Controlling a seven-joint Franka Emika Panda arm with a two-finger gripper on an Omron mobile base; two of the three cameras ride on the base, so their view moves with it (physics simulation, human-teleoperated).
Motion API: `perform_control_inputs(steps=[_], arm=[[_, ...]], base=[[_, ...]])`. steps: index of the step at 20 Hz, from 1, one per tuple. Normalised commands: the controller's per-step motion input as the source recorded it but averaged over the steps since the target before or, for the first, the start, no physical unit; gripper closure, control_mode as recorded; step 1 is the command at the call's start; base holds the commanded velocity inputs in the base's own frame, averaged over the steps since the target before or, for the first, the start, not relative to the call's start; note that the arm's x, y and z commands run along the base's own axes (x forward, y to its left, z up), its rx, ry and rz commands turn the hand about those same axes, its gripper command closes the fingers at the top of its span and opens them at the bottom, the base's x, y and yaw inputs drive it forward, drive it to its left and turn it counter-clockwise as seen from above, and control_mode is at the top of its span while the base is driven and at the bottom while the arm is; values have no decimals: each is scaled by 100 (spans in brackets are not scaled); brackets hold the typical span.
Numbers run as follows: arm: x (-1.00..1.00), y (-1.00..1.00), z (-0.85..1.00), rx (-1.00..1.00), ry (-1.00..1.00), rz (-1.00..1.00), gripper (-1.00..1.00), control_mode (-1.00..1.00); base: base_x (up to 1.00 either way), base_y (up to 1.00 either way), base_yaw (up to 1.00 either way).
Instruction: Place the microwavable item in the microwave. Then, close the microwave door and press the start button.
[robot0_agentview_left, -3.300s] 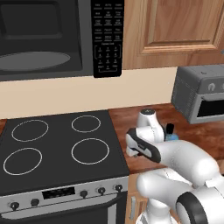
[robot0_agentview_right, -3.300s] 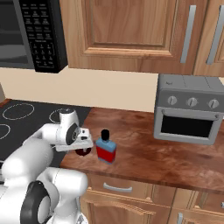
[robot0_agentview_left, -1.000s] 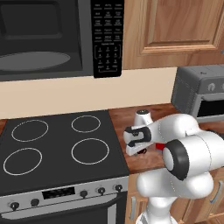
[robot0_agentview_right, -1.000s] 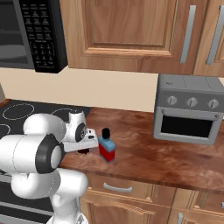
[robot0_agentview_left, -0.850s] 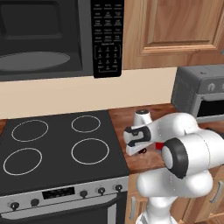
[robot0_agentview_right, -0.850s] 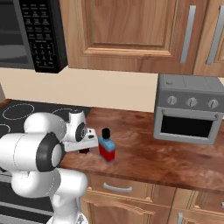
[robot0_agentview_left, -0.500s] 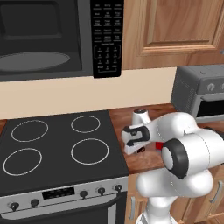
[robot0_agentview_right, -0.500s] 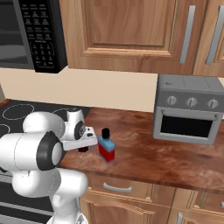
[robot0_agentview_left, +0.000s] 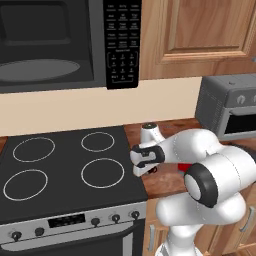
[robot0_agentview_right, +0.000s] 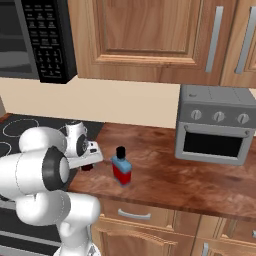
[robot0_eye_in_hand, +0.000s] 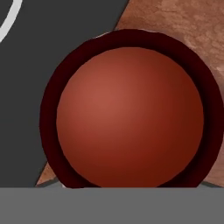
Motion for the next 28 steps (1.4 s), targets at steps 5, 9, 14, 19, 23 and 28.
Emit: perform_control_inputs(steps=[5, 9, 14, 19, 23, 28], arm=[[-7, 4, 55, 0, -2, 0, 100, -100], [-17, 0, 71, 0, 0, 0, 100, -100], [-20, 0, 80, 0, -1, 0, 100, -100], [-31, 0, 82, 0, -2, 0, 100, -100], [-52, -1, 68, 0, -1, 0, 100, -100], [-74, -28, 32, 1, -5, 0, 100, -100]], base=[[0, 0, 0], [0, 0, 0], [0, 0, 0], [0, 0, 0], [0, 0, 0], [0, 0, 0]])
